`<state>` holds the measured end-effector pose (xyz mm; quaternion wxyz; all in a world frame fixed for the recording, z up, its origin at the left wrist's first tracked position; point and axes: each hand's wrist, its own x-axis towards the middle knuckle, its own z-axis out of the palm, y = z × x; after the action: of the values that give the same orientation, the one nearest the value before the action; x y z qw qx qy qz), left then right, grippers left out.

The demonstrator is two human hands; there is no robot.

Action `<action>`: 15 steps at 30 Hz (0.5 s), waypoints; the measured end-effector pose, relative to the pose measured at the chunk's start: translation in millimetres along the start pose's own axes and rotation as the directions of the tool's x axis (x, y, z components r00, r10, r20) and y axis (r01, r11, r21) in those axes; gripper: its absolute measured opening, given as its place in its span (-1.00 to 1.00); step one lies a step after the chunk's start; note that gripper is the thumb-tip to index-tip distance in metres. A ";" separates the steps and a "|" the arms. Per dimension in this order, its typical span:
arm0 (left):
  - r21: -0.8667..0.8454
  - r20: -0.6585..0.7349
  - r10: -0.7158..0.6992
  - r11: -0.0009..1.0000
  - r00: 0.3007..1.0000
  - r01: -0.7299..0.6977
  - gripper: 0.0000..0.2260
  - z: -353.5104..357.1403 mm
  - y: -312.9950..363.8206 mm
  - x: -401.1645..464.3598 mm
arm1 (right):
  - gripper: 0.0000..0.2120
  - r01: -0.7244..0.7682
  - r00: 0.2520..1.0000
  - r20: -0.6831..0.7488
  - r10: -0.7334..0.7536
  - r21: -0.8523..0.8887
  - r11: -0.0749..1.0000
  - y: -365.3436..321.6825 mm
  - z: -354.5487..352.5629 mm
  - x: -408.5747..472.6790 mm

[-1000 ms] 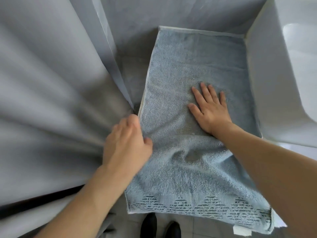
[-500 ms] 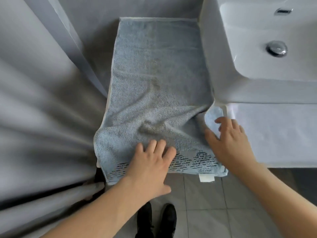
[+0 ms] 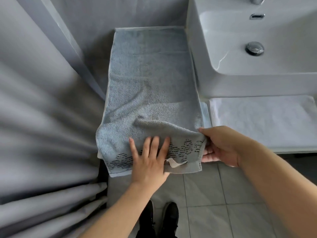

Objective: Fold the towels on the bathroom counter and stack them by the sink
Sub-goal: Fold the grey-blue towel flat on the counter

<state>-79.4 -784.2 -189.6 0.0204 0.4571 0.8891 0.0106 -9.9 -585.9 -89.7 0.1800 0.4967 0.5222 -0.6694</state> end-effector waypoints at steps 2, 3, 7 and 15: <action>-0.049 -0.006 -0.017 0.999 1.000 0.017 -0.21 -5.1 3.0 -2.8 | -0.66 -0.001 1.000 -0.023 0.003 0.096 0.995 4.3 -0.2 -5.0; -0.070 -0.002 -0.016 0.997 1.000 0.016 -0.25 -9.3 2.4 -5.5 | -0.66 -0.006 0.999 -0.045 0.012 0.134 0.991 6.6 -0.4 -6.8; -0.169 -0.052 0.037 0.985 0.998 -0.046 -0.45 -31.7 -3.6 -23.0 | -0.67 -0.010 0.983 -0.176 0.056 0.248 0.969 12.2 2.1 -7.3; -0.237 -0.104 0.095 0.964 0.990 -0.117 -0.55 -77.4 -19.0 -6.1 | -0.23 0.003 0.998 -0.062 0.011 0.223 0.975 7.8 12.1 -12.7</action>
<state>-94.9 -800.3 -112.8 0.0347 0.4972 0.8553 0.1414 -4.1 -603.1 -83.4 0.1082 0.5356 0.4483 -0.7074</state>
